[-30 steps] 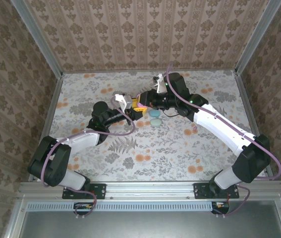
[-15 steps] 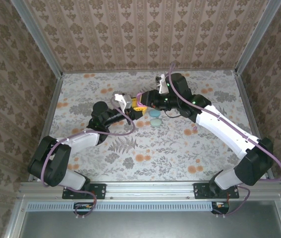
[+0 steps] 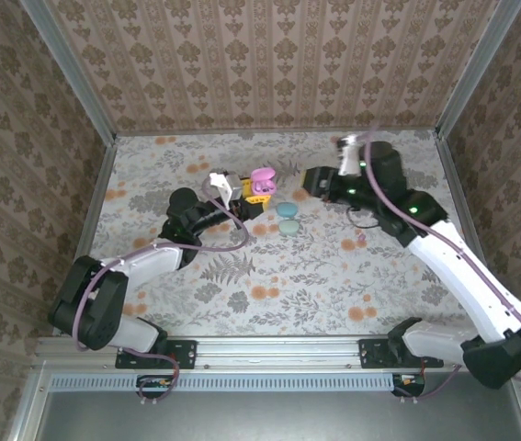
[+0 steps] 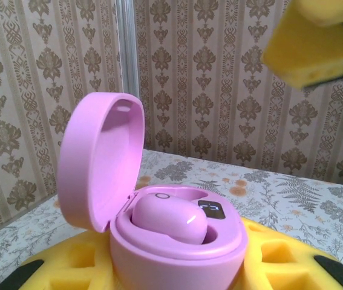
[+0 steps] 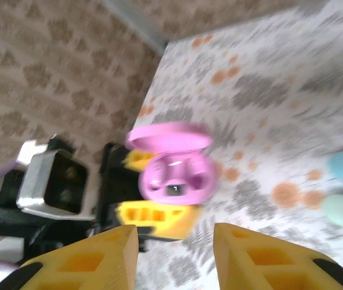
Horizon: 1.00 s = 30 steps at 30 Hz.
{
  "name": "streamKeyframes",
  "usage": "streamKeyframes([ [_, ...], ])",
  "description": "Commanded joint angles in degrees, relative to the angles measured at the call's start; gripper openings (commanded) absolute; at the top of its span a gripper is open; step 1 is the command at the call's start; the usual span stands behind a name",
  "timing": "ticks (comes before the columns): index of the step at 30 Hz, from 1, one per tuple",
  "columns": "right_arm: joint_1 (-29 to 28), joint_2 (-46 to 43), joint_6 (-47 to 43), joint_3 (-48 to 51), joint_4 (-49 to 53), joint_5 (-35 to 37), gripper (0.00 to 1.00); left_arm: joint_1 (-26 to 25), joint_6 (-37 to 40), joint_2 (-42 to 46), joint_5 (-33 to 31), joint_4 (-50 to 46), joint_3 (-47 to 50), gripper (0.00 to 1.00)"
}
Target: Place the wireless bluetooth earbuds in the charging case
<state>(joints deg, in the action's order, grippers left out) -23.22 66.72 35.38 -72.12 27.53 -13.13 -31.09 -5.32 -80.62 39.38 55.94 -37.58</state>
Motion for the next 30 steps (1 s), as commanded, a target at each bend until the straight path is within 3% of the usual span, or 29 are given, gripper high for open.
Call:
streamKeyframes([
  [1,10.45,2.35,-3.54,8.11,7.57,0.64,0.40,0.07,1.39,2.68,-0.44,1.01,0.48,0.22],
  [5,20.86,7.65,-4.13,14.07,7.91,-1.61,0.39,0.07,2.02,3.83,-0.79,-0.20,0.71,0.22],
  [9,24.27,14.64,-6.59,16.05,8.88,-0.22,0.40,0.06,2.24,4.51,-0.97,-0.53,0.98,0.22],
  [20,25.29,26.03,-9.92,16.02,6.89,1.97,0.43,0.06,2.51,4.26,-0.86,-1.10,0.49,0.22],
  [30,24.77,31.09,-10.56,14.65,5.76,-2.65,0.44,0.07,2.40,3.23,-0.77,-1.35,-0.28,0.22],
])
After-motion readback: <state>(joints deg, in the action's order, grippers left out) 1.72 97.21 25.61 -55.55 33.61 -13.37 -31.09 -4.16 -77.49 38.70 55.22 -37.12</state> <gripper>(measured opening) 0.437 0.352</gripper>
